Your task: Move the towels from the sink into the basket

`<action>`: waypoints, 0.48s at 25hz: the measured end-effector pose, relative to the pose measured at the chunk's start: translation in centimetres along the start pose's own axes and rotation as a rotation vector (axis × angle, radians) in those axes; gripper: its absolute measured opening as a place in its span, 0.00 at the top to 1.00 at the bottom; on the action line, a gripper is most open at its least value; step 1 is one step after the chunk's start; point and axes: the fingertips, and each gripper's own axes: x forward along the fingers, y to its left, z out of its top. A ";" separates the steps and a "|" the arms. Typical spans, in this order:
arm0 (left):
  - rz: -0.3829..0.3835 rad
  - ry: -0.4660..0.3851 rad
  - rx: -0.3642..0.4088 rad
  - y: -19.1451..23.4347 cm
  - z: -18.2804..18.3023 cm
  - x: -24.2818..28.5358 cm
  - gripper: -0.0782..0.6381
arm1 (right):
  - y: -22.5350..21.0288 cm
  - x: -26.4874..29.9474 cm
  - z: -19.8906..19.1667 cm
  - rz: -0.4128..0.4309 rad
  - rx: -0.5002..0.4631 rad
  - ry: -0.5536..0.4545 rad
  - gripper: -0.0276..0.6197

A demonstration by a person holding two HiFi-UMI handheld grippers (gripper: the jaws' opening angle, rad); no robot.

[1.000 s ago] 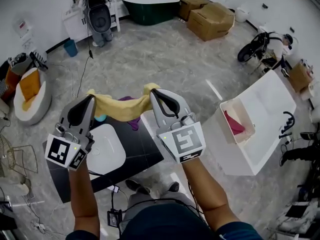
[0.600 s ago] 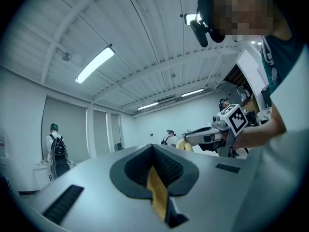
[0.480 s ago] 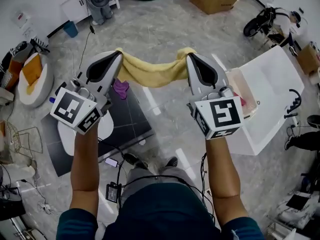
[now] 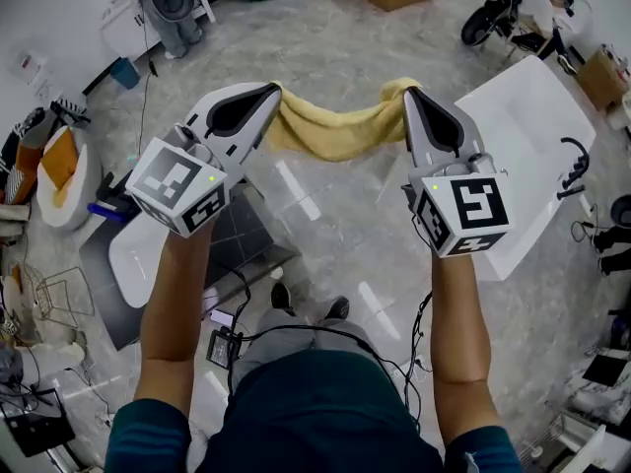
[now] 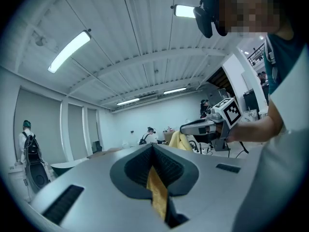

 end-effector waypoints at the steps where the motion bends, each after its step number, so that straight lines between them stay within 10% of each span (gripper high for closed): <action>1: -0.018 -0.003 0.001 -0.6 0.2 1.1 0.88 | -1.1 -0.7 -0.1 -0.020 0.001 0.001 0.94; 12: -0.217 -0.052 -0.005 -6.2 1.3 12.7 0.88 | -11.8 -7.1 -1.7 -0.219 -0.007 0.056 0.94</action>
